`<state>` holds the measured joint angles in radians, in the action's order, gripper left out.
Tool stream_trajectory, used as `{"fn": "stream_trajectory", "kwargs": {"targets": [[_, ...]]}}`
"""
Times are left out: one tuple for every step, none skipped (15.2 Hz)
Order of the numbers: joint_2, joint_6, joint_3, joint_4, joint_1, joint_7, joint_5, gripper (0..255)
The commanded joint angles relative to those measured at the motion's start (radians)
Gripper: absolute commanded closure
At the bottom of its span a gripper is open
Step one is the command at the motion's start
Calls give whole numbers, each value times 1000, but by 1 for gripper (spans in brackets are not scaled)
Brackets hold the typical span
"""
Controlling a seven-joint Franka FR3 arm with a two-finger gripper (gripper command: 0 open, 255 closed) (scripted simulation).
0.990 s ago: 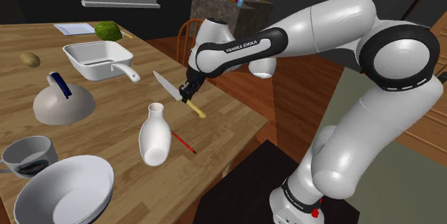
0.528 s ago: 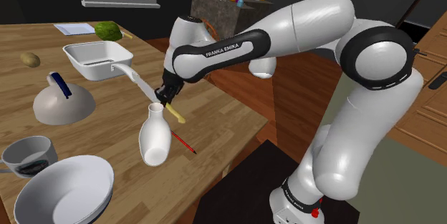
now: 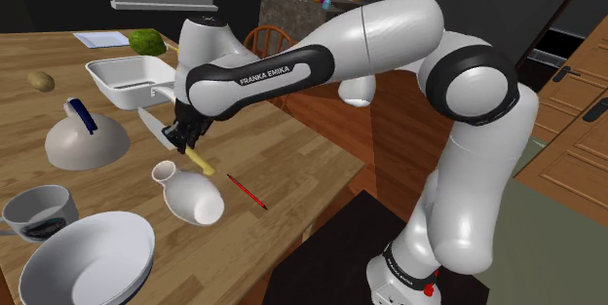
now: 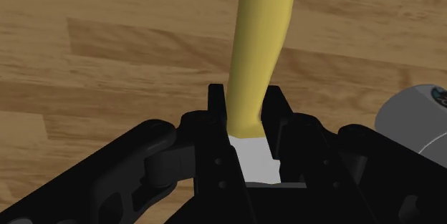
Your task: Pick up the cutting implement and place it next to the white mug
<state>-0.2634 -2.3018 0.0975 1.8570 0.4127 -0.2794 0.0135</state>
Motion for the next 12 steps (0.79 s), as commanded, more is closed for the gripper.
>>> {"fn": "stream_trajectory", "kwargs": {"targets": [[-49, 23, 7, -72, 25, -40, 16, 255], [-77, 36, 10, -113, 39, -60, 24, 255], [-105, 50, 13, -155, 52, -78, 32, 255], [-134, 65, 15, -199, 66, -96, 39, 255], [-165, 82, 16, -245, 80, -113, 47, 255], [-196, 99, 18, -294, 95, -129, 54, 255], [-217, 111, 18, -326, 104, -139, 58, 255], [-221, 100, 17, -319, 104, -139, 58, 255], [-225, 88, 17, -311, 105, -140, 59, 255], [-230, 77, 16, -305, 105, -140, 60, 255], [-234, 66, 16, -298, 105, -141, 61, 255], [-239, 55, 15, -292, 105, -142, 61, 255]]}}
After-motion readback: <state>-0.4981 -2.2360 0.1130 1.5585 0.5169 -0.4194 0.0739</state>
